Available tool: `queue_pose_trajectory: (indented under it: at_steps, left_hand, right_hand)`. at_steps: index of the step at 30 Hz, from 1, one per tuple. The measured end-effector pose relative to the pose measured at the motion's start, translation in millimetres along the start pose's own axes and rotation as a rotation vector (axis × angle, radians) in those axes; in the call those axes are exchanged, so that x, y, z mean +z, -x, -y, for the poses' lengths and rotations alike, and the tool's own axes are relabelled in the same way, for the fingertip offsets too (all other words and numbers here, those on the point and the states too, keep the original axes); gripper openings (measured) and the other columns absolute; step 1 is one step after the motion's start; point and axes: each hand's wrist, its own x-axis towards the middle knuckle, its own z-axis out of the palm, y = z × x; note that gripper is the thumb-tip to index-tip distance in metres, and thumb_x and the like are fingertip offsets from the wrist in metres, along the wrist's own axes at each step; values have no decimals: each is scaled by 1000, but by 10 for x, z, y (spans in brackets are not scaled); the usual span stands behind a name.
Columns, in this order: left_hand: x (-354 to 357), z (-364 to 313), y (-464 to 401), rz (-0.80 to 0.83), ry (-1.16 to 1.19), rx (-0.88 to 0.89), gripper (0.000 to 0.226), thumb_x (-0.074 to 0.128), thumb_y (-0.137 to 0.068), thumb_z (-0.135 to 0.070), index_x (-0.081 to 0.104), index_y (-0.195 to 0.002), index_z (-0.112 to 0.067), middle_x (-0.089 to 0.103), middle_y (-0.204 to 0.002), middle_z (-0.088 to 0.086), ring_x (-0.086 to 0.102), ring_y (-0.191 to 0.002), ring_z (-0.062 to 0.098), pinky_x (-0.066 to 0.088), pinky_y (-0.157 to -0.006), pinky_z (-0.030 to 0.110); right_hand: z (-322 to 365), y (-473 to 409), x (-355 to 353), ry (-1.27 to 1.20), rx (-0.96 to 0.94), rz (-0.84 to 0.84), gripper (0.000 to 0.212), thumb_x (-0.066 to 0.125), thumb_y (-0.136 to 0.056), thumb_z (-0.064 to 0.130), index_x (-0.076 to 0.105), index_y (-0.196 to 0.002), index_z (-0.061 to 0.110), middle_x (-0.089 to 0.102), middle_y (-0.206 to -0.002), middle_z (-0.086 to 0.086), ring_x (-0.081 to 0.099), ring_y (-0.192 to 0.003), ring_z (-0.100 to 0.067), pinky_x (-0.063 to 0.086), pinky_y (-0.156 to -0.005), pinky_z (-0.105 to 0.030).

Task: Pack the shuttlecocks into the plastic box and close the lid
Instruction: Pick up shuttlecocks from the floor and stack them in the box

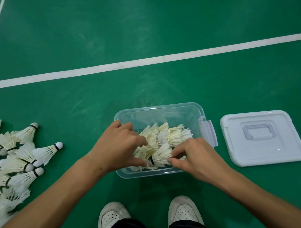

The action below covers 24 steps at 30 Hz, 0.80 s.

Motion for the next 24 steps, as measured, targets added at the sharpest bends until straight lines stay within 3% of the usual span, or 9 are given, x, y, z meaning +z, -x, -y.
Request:
queue_pose_trajectory:
  at_steps: [3,7,11,15,17,19,21,24]
  left_hand:
    - [51,-63,-41,4,51,-25,65,52,-76,-91,70,-118,-45,75,-92,-18,58,-99,13,35,-82,39]
    - [143,-136,-71,-16,110,-47,62,46,-75,-88,71,-114,-46,75,-89,-18,59,-95,13,29,-78,38]
    - [200,-190,-115,-34,127,-75,64,43,-73,-89,75,-103,-42,75,-83,-16,59,-86,15,29,-77,39]
    - [228,-234,-135,-24,123,-100,65,43,-73,-90,75,-100,-40,76,-84,-17,58,-84,15,31,-79,40]
    - [215,-234,-124,-9,134,-104,66,43,-73,-90,74,-103,-39,76,-89,-18,58,-86,15,34,-82,41]
    - [187,-235,-92,-5,145,-98,65,47,-73,-88,72,-105,-37,76,-94,-17,61,-90,15,37,-84,41]
    - [132,-220,-49,-5,169,-84,60,56,-75,-85,69,-108,-36,74,-101,-16,63,-95,15,40,-85,39]
    - [-4,-139,53,-14,321,-69,57,73,-77,-73,68,-118,-34,71,-112,-16,63,-102,13,48,-82,33]
  right_hand:
    - [1,-94,10,-32,48,64,20,79,-88,35,79,-79,17,74,-71,5,68,-69,-13,57,-66,-36]
    - [-31,-198,40,-96,85,173,18,85,-85,36,81,-75,21,70,-64,10,59,-58,-3,40,-53,-19]
    - [-119,-344,111,-113,105,265,34,88,-80,36,73,-72,6,60,-64,-10,40,-58,-10,37,-55,-28]
    - [-221,-404,93,-156,77,348,46,87,-81,37,63,-73,-2,41,-63,-3,32,-64,-14,31,-60,-32]
    - [-238,-409,48,-196,52,407,44,84,-81,40,66,-77,0,45,-65,0,36,-64,-13,34,-63,-32]
    - [-222,-401,-28,-208,50,437,34,84,-81,42,76,-83,9,63,-69,12,54,-64,-9,48,-67,-31]
    - [-189,-362,-127,-158,49,419,29,86,-80,43,81,-95,19,78,-88,13,73,-81,-7,62,-84,-33]
    - [-105,-290,-339,-6,13,330,36,86,-82,48,80,-102,19,79,-95,7,74,-88,-10,63,-87,-38]
